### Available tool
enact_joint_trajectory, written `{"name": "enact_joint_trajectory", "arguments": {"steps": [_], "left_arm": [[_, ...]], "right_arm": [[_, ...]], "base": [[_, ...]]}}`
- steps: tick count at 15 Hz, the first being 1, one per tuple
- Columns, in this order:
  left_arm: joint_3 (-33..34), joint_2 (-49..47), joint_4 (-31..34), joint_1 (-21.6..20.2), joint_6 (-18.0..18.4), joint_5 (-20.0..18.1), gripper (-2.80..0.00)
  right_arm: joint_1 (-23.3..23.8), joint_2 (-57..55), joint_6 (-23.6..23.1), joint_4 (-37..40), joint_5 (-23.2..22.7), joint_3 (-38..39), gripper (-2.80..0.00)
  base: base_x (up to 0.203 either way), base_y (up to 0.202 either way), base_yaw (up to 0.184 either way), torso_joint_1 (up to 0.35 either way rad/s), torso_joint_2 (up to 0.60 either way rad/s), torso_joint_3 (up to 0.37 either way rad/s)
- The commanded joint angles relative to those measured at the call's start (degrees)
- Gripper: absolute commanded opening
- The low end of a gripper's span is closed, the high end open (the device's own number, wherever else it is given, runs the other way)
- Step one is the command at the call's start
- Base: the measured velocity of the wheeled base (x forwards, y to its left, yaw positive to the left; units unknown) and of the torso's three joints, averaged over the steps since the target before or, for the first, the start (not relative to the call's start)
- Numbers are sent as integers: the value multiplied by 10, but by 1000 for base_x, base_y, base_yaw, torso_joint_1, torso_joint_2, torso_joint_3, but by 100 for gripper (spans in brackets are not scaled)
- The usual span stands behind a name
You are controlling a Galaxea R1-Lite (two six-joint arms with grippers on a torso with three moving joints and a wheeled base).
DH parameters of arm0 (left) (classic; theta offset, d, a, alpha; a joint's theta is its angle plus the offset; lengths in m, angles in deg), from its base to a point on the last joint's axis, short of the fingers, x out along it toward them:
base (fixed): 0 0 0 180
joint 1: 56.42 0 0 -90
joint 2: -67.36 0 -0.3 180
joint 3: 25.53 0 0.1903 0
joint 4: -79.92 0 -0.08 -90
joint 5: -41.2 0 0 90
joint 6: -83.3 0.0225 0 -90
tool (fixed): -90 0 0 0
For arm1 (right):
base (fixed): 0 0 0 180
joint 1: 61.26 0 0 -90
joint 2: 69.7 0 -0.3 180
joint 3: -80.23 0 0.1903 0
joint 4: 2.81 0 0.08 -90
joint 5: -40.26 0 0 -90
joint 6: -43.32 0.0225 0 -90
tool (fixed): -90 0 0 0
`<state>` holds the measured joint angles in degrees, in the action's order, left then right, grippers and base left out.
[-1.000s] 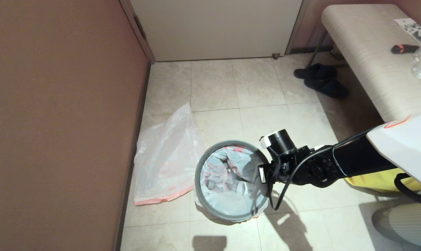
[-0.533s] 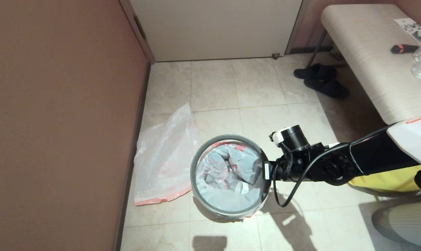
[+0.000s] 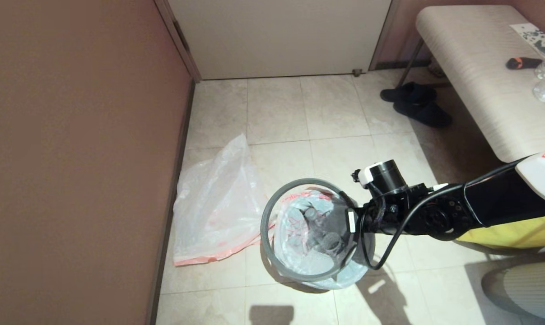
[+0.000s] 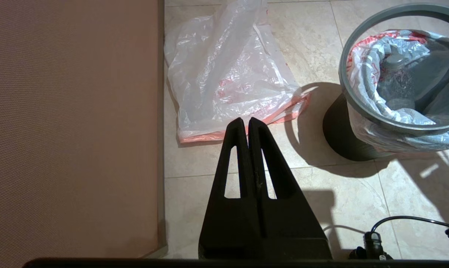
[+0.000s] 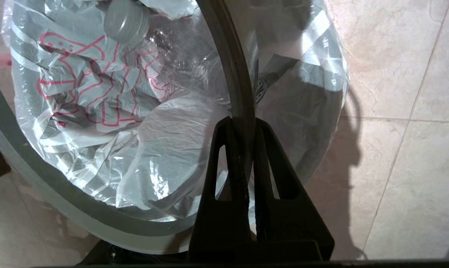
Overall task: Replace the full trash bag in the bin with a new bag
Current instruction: Place the trash can ring on the floor
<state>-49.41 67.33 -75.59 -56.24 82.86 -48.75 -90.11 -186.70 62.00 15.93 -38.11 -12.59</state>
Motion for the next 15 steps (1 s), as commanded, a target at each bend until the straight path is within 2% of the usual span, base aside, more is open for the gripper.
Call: {"name": "enact_joint_trajectory", "arguments": {"steps": [1,4,7,12,15], "left_arm": [[0,-1,0,0,0,0,-280],[0,-1,0,0,0,0,-280],[0,0,0,0,0,0,-280],[0,-1,0,0,0,0,-280],[0,0,0,0,0,0,-280]], "right_arm": [[0,19,2,0,1,5,-280],[10,49,11,5,2,12,-280],[48,106,47,46,-5,19,-280],[162,179,136,156,-118,10,-280],[250,171,148,177,-131,8,-280]], "base": [[0,0,0,0,0,0],[0,0,0,0,0,0],[0,0,0,0,0,0],[0,0,0,0,0,0],[0,0,0,0,0,0]]}}
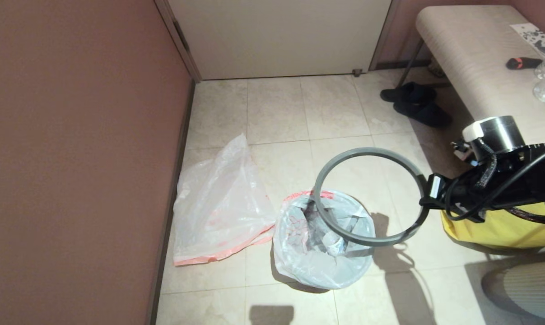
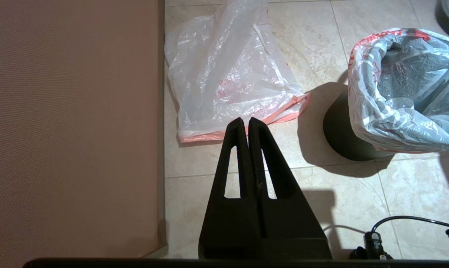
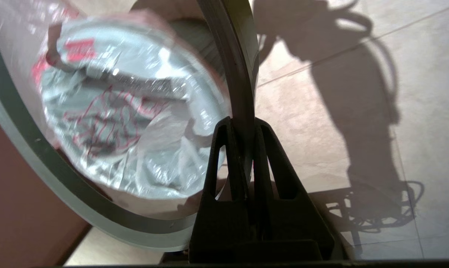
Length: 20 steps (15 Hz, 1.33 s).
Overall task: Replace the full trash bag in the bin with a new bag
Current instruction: Place the trash can ring on the floor
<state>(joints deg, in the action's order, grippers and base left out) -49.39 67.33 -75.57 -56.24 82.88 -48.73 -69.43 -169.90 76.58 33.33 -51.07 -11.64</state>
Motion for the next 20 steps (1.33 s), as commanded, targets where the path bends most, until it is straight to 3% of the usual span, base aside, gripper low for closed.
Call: {"name": "enact_joint_trajectory", "arguments": {"steps": [1,5,12,20], "left_arm": [[0,0,0,0,0,0,-280],[0,-1,0,0,0,0,-280],[0,-1,0,0,0,0,-280],[0,0,0,0,0,0,-280]], "right_arm": [[78,-8,2,5,-2,-3,-280],[156,-94,-6,3,18,-22,-280],[179,-294,-41,-20,80,-143,-280],[161,-586,-219,-29,165,-367,-280]], "base": [[0,0,0,0,0,0],[0,0,0,0,0,0],[0,0,0,0,0,0],[0,0,0,0,0,0]]}}
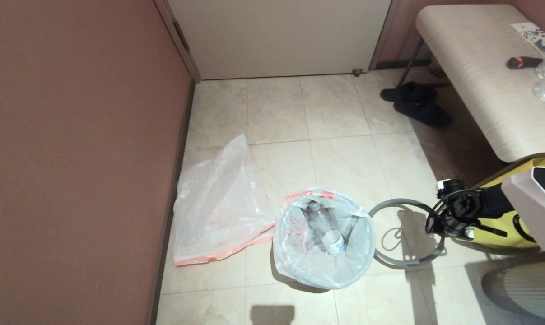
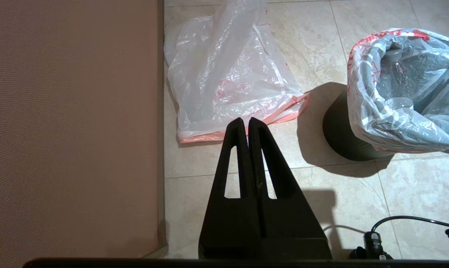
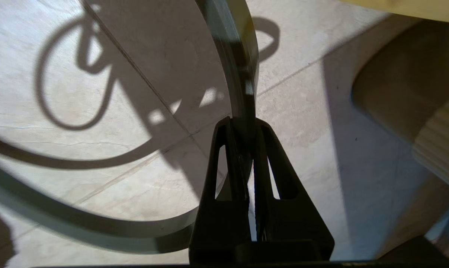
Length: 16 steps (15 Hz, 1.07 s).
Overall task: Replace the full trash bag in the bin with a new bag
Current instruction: Place the trash can ring on the floor
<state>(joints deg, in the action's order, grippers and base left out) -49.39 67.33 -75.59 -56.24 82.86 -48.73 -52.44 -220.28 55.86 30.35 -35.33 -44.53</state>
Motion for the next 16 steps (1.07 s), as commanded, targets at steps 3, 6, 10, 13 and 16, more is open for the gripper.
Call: {"name": "enact_joint_trajectory", "arguments": {"steps": [3,6,10,13,16], "left_arm": [[0,-1,0,0,0,0,-280],[0,0,0,0,0,0,-280],[0,0,0,0,0,0,-280],[0,0,0,0,0,0,-280],[0,-1,0,0,0,0,-280]], "right_arm": [[-35,-121,-34,0,31,-71,-280],[-36,-108,-30,2,47,-62,0],[-33,9,-22,1,46,48,0],[-34,134,-8,1,26,158,0],[-40,261,3,-1,-12,298,-280]], "base": [[0,0,0,0,0,0],[0,0,0,0,0,0],[0,0,0,0,0,0],[0,0,0,0,0,0],[0,0,0,0,0,0]]}}
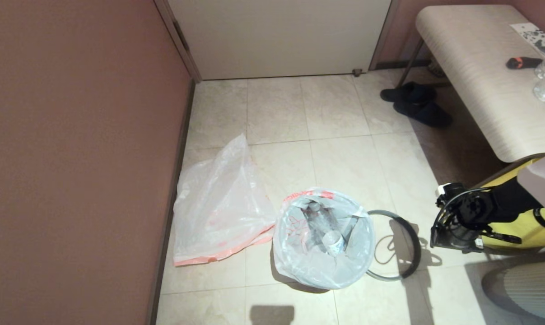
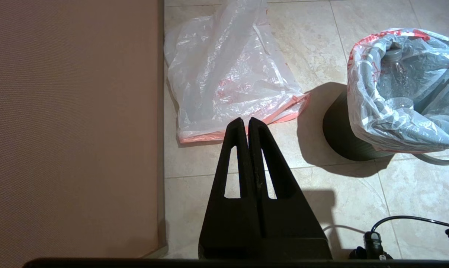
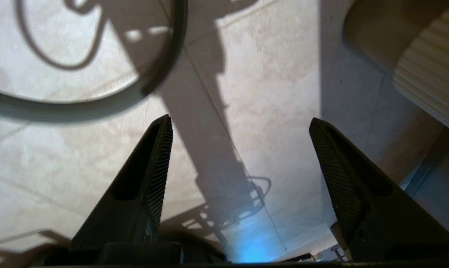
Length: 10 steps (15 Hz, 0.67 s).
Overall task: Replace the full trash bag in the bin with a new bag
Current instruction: Place the trash bag on the floor
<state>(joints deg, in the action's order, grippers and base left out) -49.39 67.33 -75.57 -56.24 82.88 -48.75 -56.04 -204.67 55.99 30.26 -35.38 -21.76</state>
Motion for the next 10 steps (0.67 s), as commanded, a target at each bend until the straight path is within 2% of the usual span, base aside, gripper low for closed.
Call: {"name": "enact_joint_trajectory", "arguments": {"steps": [1,3,5,7,9,10], "left_arm": [[0,0,0,0,0,0,-280],[0,-1,0,0,0,0,-280],[0,0,0,0,0,0,-280],[0,0,0,0,0,0,-280],[0,-1,0,0,0,0,-280],[0,-1,0,0,0,0,-280]], "right_arm": [[-7,137,4,-5,-23,113,-280],[-15,185,7,-37,-37,187,-280],[-20,200,13,-65,-56,229,-280],[-40,211,59,-79,-127,242,-280],[-57,232,69,-82,-206,258,-280],[-63,236,69,-83,-231,261,-280]], "base": [[0,0,0,0,0,0],[0,0,0,0,0,0],[0,0,0,0,0,0],[0,0,0,0,0,0],[0,0,0,0,0,0],[0,0,0,0,0,0]]}}
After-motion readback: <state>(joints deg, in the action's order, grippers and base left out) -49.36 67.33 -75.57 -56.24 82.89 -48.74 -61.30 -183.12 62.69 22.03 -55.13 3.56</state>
